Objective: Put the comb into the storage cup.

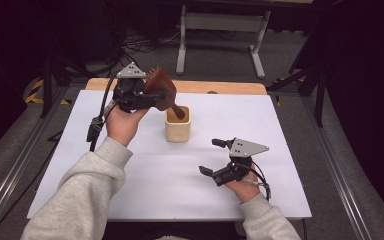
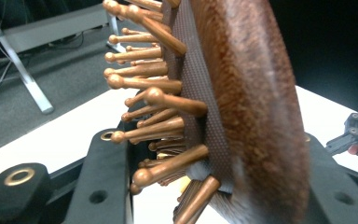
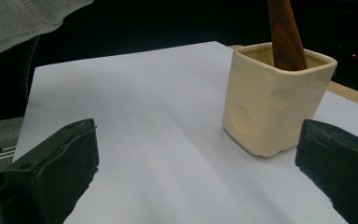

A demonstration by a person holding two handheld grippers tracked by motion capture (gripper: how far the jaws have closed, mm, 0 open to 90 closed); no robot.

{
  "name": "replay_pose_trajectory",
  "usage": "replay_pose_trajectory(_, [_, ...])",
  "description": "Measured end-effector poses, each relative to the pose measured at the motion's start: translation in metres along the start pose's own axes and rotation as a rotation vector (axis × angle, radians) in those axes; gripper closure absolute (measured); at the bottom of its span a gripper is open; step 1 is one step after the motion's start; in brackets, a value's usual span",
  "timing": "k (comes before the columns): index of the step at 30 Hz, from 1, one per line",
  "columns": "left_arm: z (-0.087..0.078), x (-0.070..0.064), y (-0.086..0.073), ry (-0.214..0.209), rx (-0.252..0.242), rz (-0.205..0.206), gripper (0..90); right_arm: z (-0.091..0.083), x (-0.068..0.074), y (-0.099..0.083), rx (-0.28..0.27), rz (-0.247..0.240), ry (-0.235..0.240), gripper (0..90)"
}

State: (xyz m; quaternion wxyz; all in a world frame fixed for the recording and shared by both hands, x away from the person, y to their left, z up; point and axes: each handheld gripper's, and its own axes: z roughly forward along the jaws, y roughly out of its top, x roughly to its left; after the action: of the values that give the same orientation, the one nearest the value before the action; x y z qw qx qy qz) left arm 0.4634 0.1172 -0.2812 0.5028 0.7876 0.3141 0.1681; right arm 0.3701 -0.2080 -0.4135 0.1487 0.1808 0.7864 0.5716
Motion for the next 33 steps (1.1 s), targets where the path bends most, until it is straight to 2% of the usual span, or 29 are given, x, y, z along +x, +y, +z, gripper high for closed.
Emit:
replay_pose_trajectory(15, [0.019, 0.008, -0.012, -0.01, 0.057, -0.032, 55.9, -0.001, -0.001, 0.0, 0.0, 0.002, 0.001, 0.0])
replay_pose_trajectory(33, [0.032, 0.007, -0.015, -0.025, 0.105, -0.06, 55.2, 0.0, 0.0, 0.0, 0.004, 0.001, 0.008, 0.0])
